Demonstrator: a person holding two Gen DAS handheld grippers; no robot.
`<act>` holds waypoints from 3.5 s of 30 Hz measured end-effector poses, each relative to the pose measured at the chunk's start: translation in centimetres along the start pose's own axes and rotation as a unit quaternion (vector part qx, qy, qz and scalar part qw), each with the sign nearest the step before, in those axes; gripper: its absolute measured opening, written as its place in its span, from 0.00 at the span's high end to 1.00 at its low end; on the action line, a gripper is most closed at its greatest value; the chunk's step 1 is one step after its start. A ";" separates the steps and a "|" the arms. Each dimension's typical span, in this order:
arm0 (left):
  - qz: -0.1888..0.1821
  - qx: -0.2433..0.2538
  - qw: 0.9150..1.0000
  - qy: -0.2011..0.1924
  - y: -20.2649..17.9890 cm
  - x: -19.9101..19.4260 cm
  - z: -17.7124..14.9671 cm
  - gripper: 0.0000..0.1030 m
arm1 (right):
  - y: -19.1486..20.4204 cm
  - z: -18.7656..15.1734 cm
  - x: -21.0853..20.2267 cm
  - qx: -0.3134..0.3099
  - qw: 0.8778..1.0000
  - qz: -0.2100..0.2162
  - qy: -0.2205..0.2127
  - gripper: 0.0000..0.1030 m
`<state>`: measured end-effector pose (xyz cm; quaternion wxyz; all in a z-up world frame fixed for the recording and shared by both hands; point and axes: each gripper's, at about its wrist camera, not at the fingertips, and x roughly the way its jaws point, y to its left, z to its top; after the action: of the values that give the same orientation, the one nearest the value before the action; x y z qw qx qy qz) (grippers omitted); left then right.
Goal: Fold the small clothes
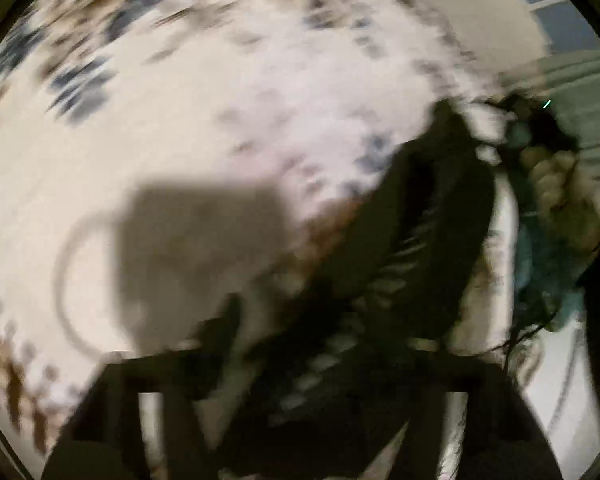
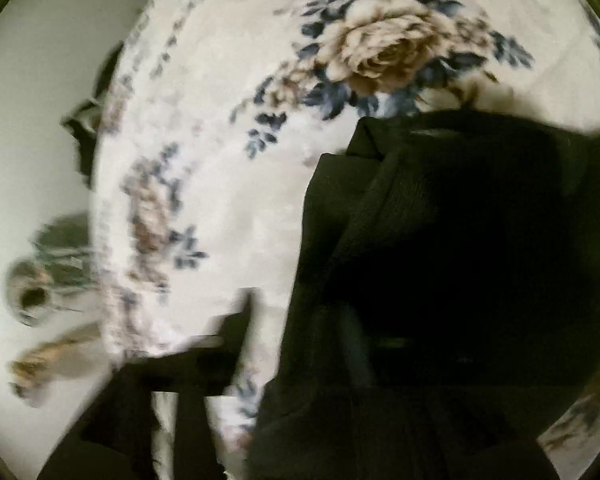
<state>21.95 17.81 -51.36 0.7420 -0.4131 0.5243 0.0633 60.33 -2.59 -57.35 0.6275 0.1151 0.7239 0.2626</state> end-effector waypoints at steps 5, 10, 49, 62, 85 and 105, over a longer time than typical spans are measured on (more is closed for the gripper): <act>-0.012 0.061 0.996 0.058 -3.9 4.2 0.3 0.34 | -4.5 -7.5 -4.7 0.047 0.998 -0.001 -0.052 0.36; 0.044 0.130 0.983 0.125 -5.2 7.7 -2.4 0.34 | -11.8 -22.9 -4.6 0.141 0.990 -0.011 -0.029 0.36; 0.071 0.136 0.986 0.056 -1.4 -0.7 -11.0 0.96 | -11.3 -52.6 7.7 0.223 0.973 0.041 0.037 0.86; 0.078 0.112 0.983 0.121 2.9 2.2 -9.3 0.92 | -7.4 -52.7 9.0 0.197 0.979 -0.018 0.040 0.87; -0.014 0.134 0.981 0.141 0.7 5.5 -8.4 0.94 | -10.8 -52.1 9.7 0.260 0.944 0.200 -0.046 0.81; -0.025 0.073 0.982 0.172 2.0 3.5 -7.4 0.48 | -8.4 -51.9 6.5 0.256 0.959 0.120 -0.005 0.62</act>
<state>17.09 12.95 -56.13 0.6704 -0.3757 0.6365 -0.0658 10.15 -18.58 -63.40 0.5448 0.3590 0.7445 0.1415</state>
